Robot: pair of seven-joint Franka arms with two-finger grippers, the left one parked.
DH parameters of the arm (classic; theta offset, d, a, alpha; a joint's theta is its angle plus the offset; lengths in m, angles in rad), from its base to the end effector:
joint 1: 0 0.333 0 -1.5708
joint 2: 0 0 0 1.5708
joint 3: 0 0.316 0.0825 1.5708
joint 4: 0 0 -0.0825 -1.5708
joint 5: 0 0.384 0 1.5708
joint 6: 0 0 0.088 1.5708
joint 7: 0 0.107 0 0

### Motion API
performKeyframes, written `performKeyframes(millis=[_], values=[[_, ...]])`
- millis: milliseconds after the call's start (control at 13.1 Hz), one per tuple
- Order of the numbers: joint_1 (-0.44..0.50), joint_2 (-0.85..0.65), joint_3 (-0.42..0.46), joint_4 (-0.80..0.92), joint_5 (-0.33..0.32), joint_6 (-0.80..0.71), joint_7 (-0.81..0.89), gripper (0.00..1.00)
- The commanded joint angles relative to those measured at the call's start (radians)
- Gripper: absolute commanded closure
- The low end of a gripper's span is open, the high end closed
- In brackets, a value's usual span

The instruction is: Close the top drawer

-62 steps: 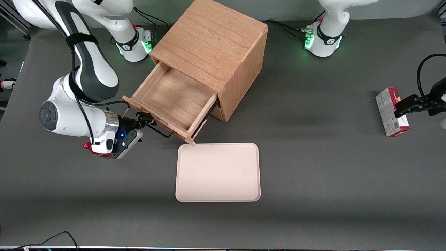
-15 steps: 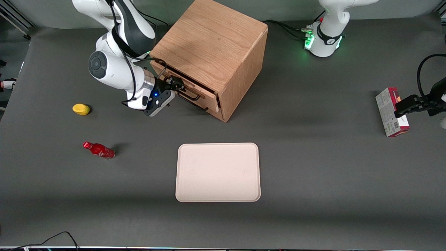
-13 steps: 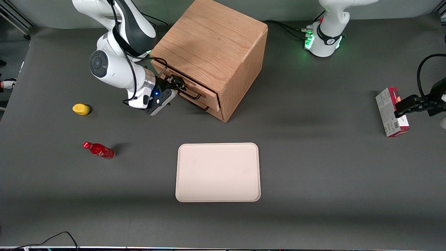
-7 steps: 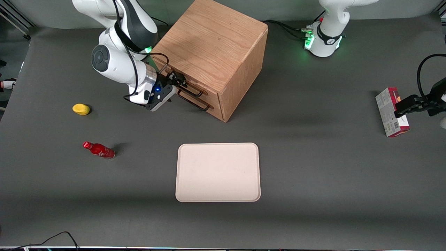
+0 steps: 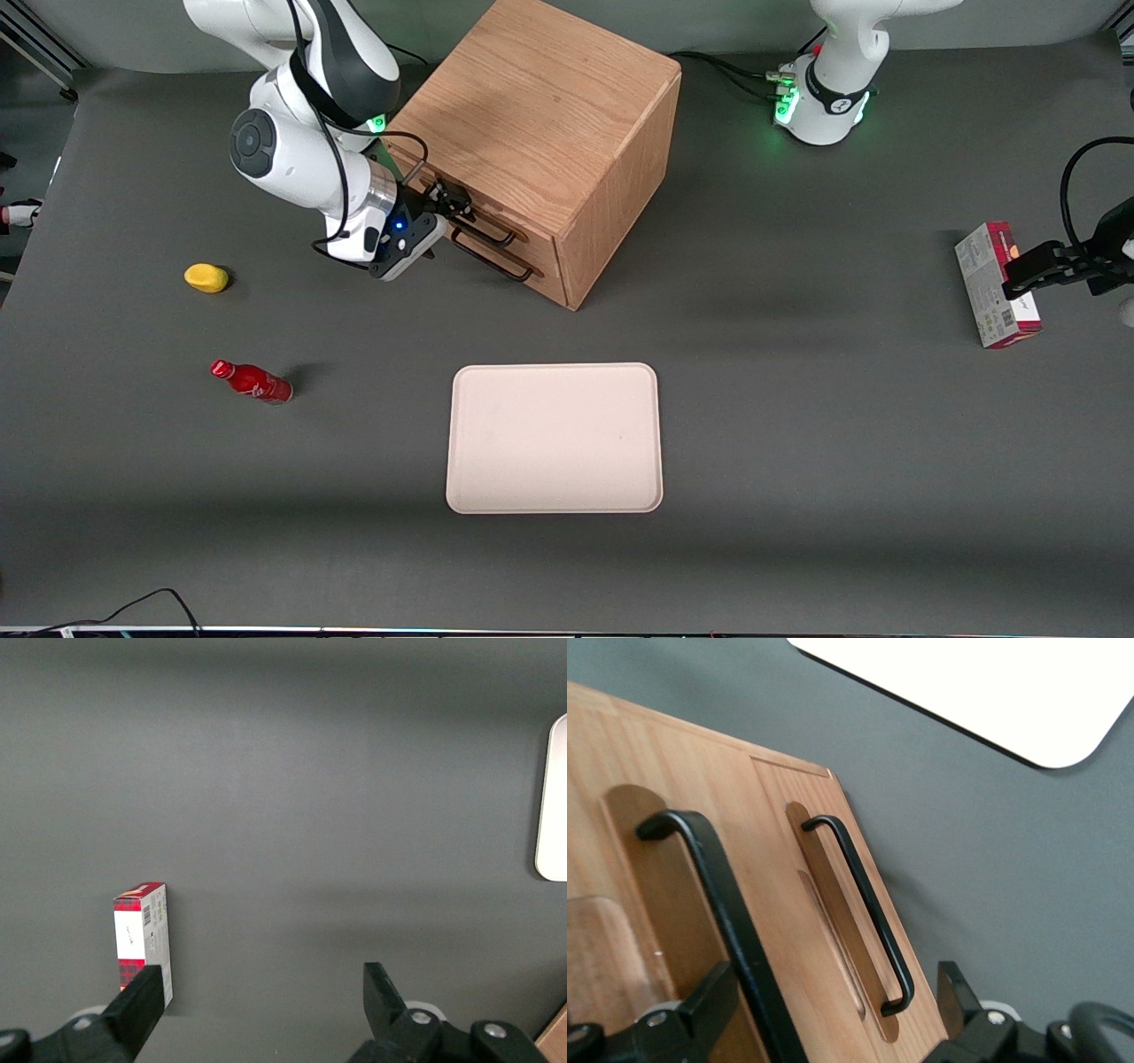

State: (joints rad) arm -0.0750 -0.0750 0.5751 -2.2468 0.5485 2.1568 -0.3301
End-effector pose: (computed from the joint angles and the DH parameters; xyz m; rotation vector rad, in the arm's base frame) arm 0.4387 0.2659 0.3947 -2.6429 -0.6959 0.0755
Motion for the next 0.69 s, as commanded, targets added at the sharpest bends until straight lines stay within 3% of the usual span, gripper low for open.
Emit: performKeyframes(millis=[0,381,610], values=[[-0.014,-0.006,-0.003,0.065,0.019,-0.067,0.006,0.0],[-0.015,0.003,-0.079,0.297,-0.059,-0.317,0.031,0.0],[-0.014,0.004,-0.112,0.551,-0.198,-0.519,0.219,0.0]])
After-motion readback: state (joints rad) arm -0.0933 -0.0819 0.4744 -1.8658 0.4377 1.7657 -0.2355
